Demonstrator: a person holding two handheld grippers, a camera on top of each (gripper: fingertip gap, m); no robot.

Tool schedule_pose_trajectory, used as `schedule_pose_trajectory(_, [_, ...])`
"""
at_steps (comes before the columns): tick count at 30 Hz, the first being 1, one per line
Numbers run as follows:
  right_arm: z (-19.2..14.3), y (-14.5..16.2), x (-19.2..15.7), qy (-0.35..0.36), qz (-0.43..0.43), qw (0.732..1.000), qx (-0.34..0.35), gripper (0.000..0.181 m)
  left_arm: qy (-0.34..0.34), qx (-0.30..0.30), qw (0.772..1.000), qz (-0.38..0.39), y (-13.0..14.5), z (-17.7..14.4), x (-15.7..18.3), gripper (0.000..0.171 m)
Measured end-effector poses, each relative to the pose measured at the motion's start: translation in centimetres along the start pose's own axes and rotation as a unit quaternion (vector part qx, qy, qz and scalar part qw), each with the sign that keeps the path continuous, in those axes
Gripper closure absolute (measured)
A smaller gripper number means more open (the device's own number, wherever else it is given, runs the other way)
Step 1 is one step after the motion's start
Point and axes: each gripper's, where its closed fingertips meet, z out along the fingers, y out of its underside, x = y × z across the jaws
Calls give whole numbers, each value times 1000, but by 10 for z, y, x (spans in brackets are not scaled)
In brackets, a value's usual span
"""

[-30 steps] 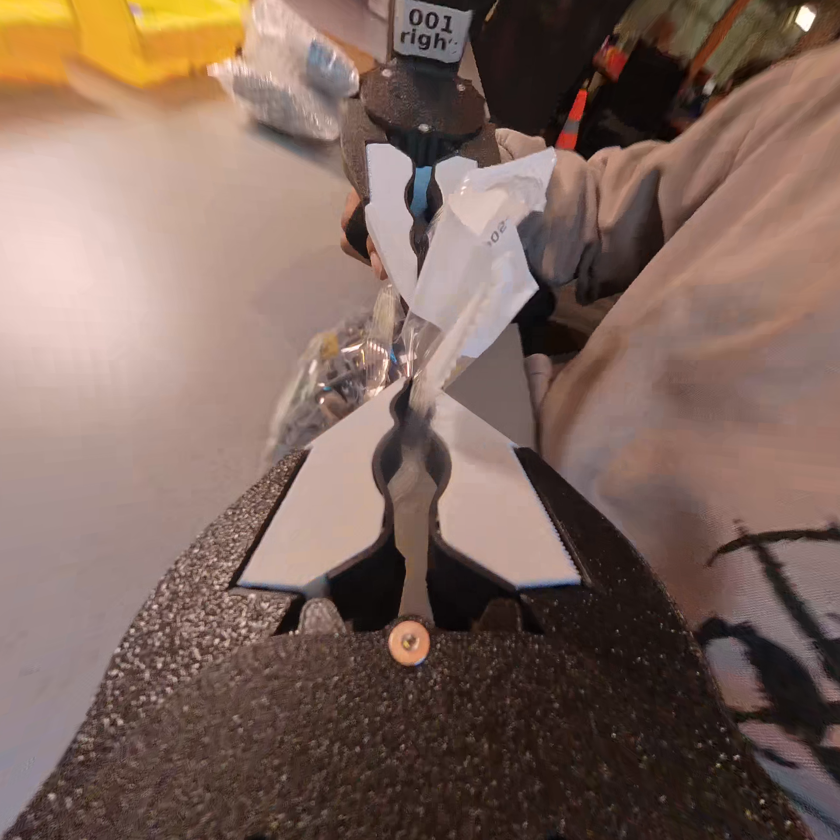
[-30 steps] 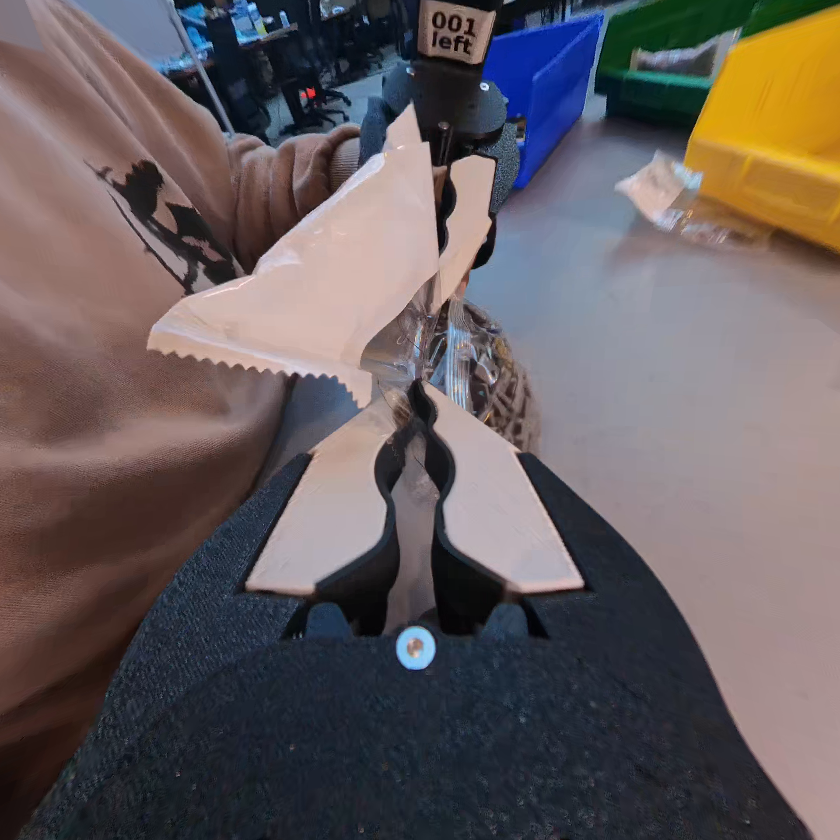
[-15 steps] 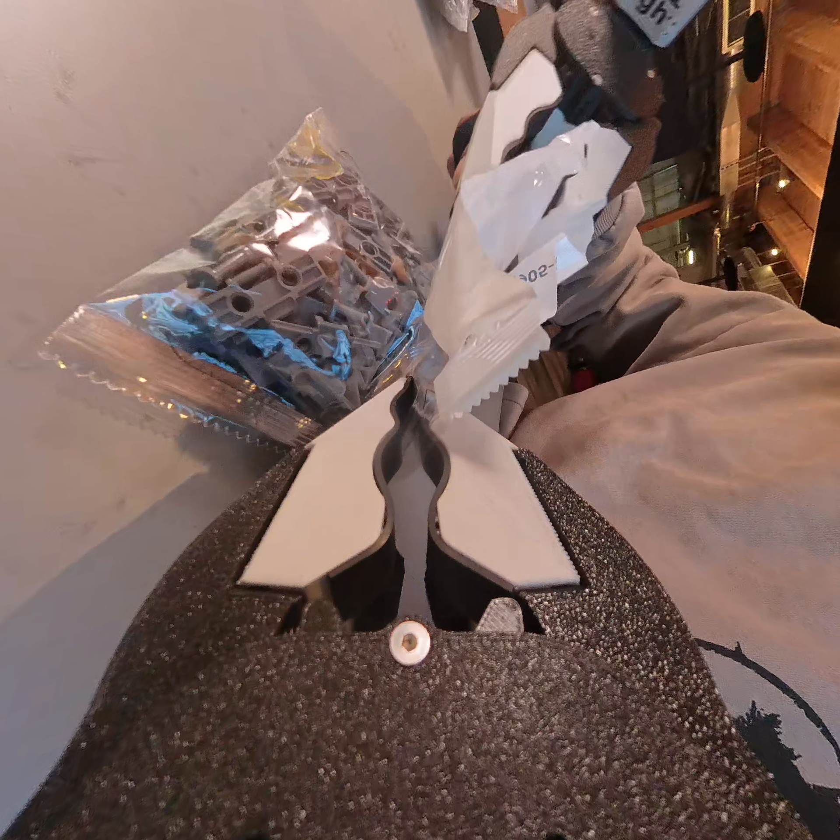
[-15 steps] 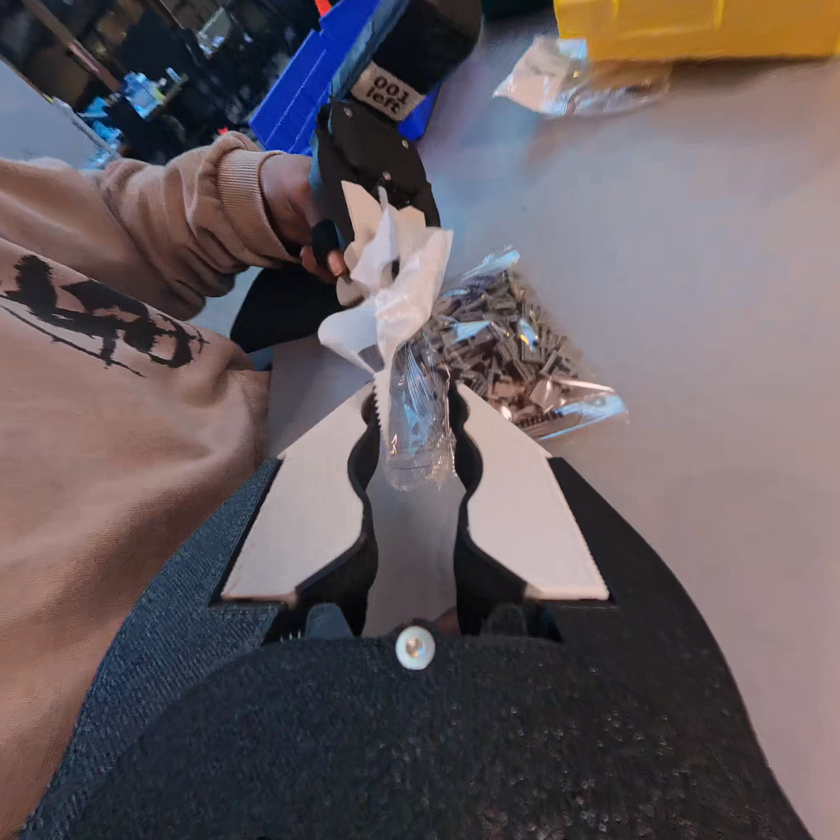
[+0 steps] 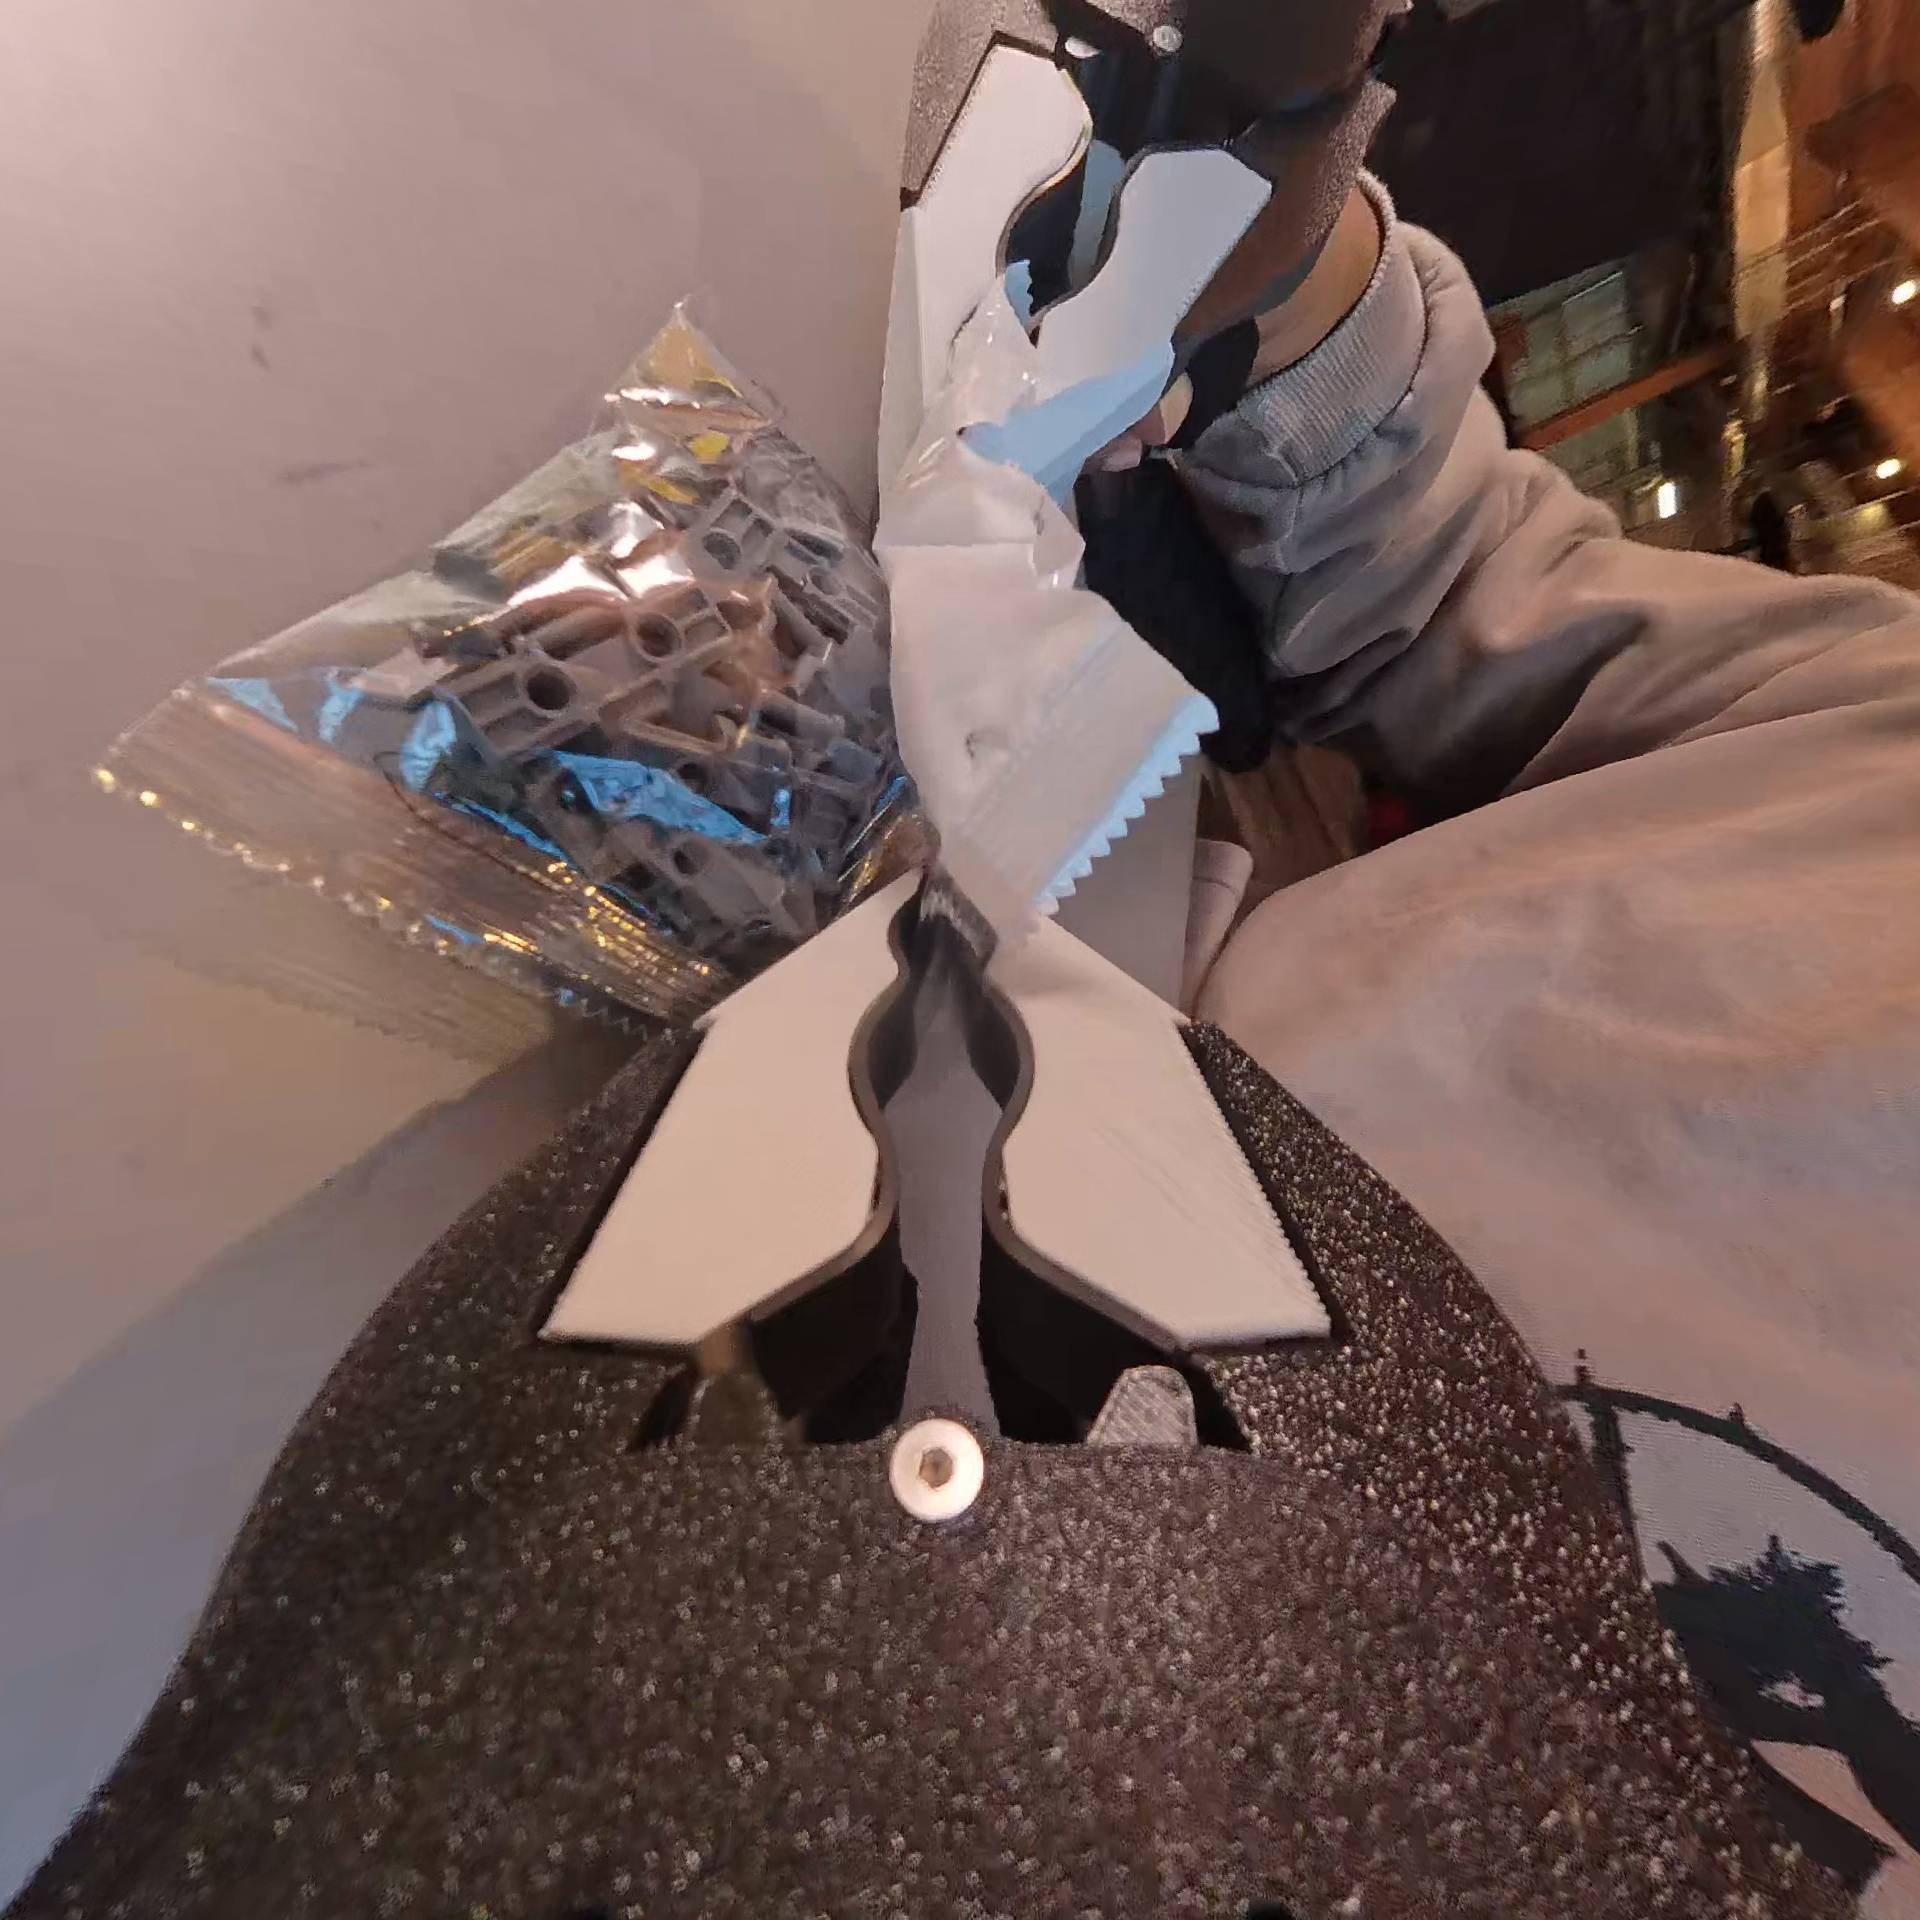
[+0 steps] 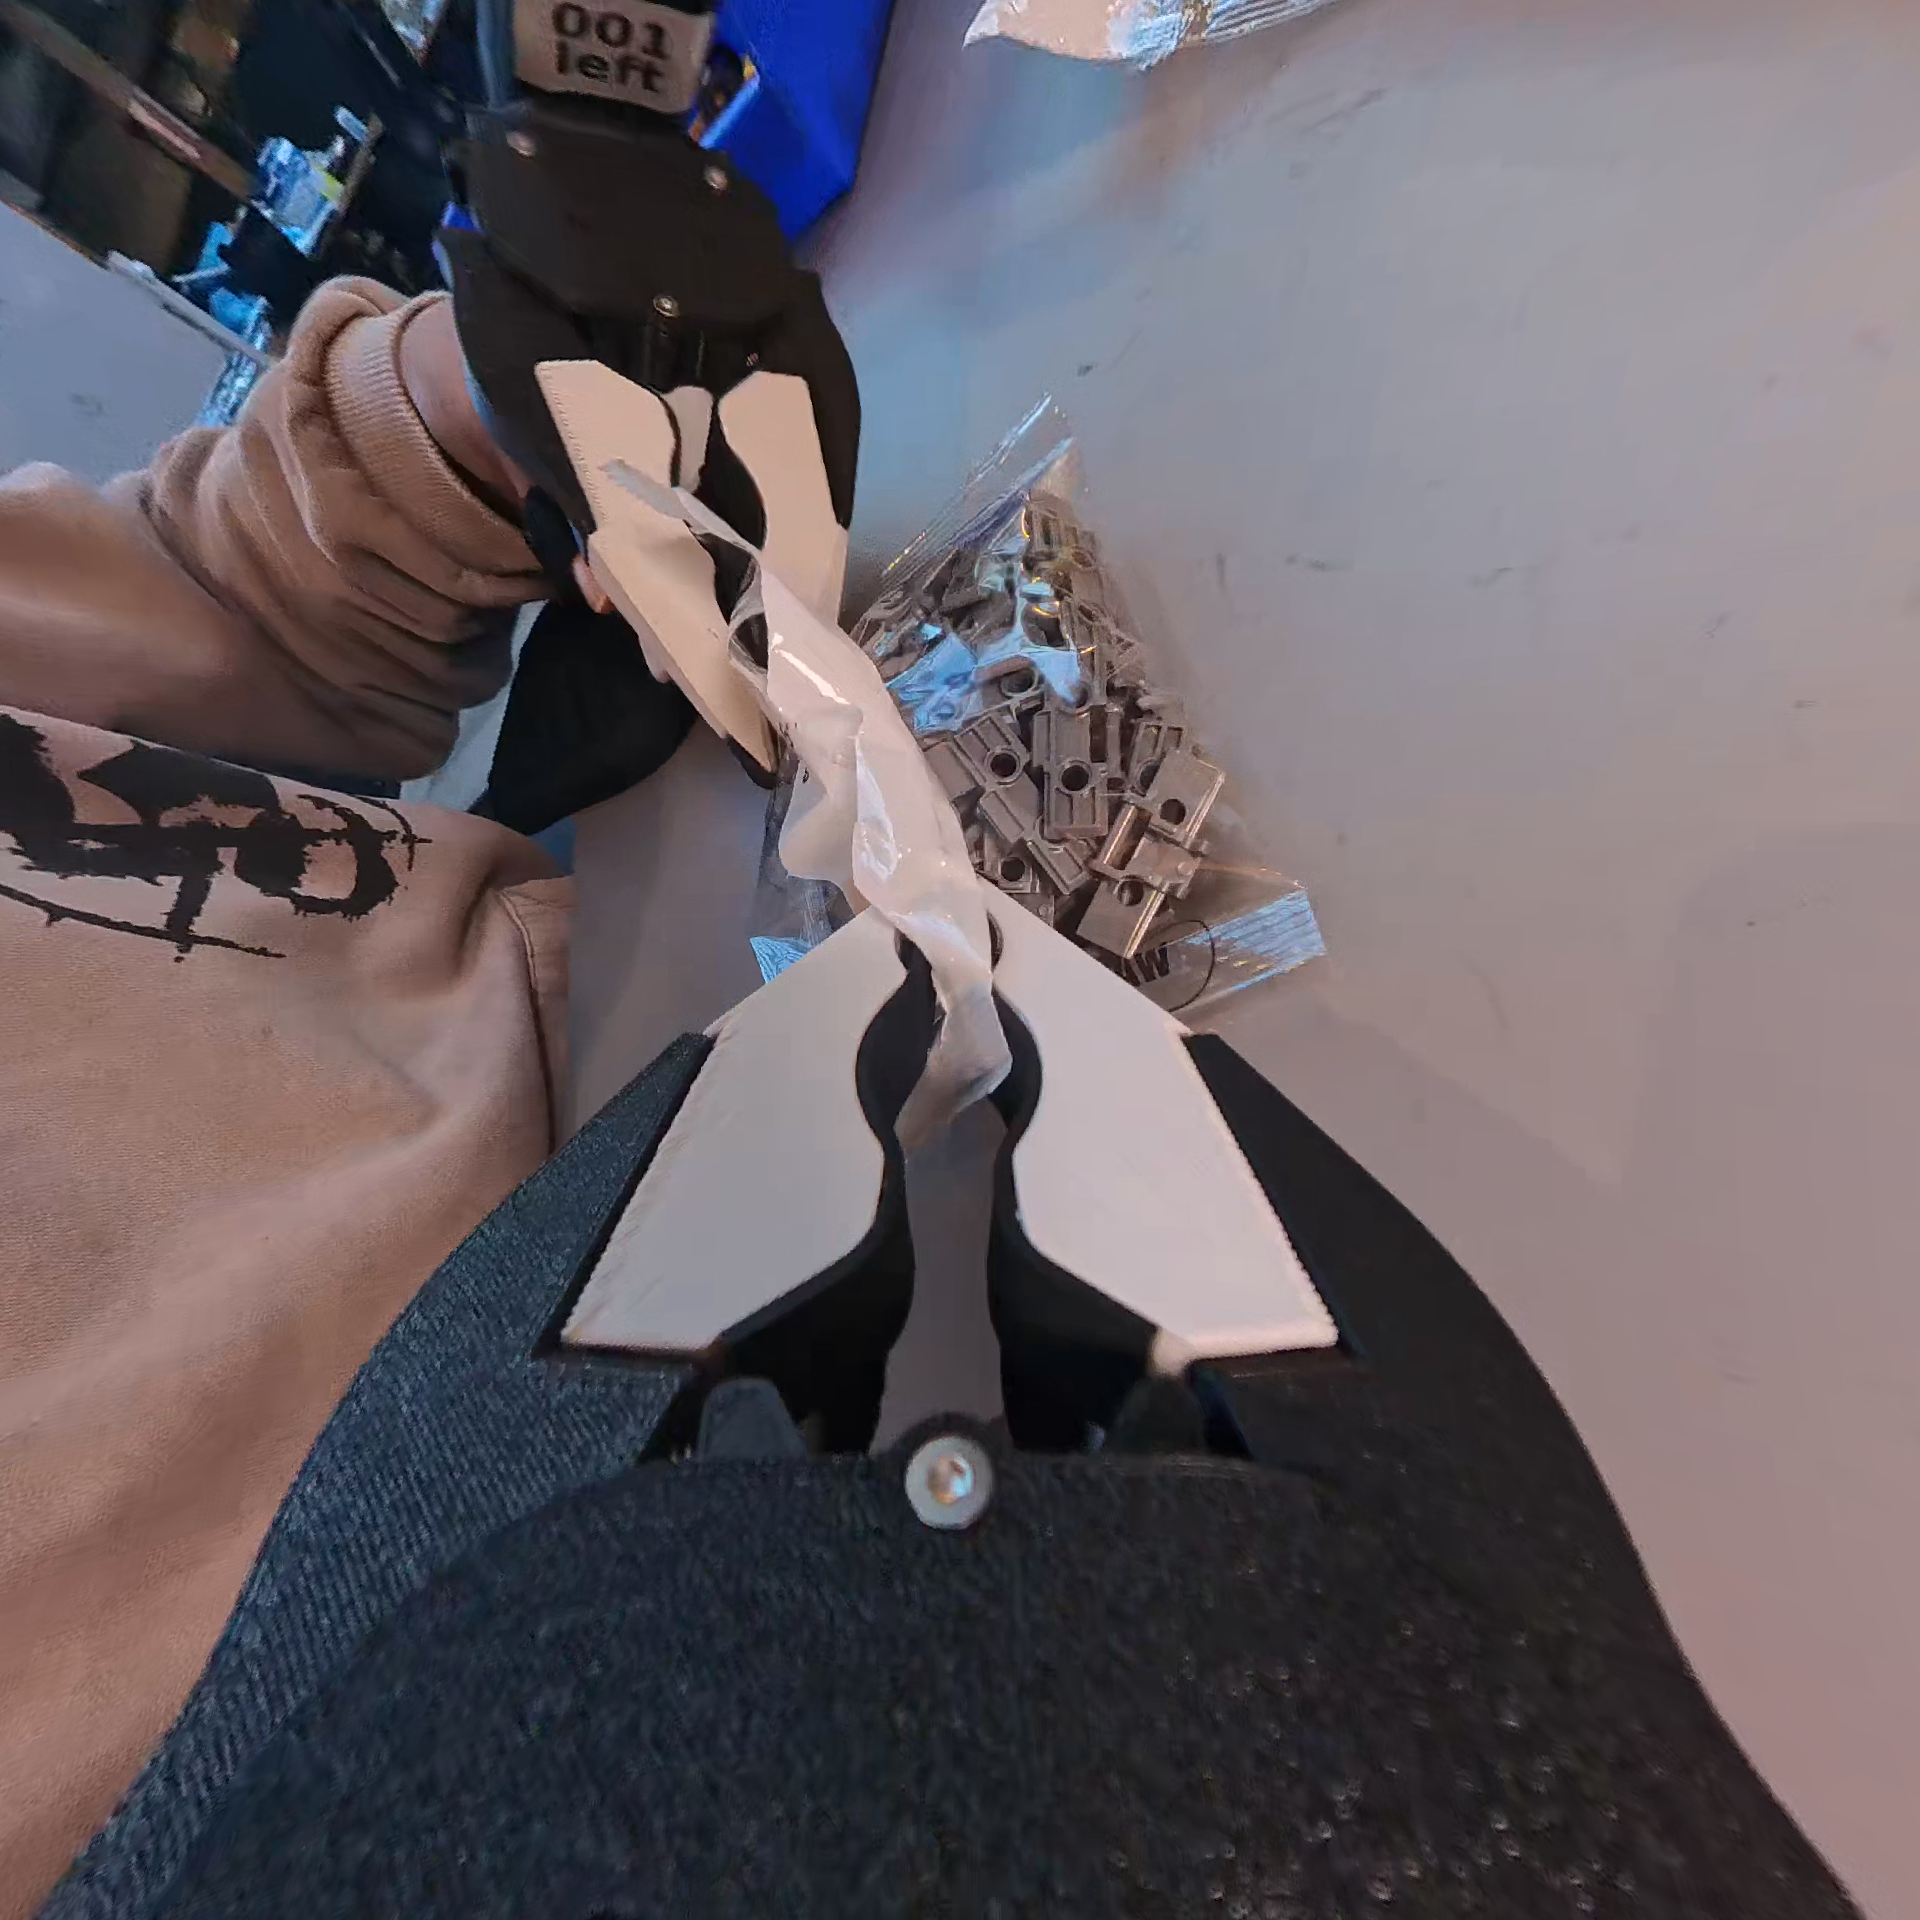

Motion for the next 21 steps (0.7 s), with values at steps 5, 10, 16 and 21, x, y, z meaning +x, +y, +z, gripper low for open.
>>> schedule_pose_trajectory(5, [4,1,1,-9,11,1000,-3,181,-60,11,996,72,-3,-8,10,150])
schedule_pose_trajectory(10, [10,4,-3,-11,5,1000,-17,181,-96,28,993,68,4,-16,13,120])
schedule_pose_trajectory(16, [11,5,-4,-12,2,1000,-20,181,-84,111,990,0,6,-53,0,105])
schedule_pose_trajectory(21, [12,2,-5,-11,-6,1000,-21,181,-187,105,977,20,13,-61,-31,80])
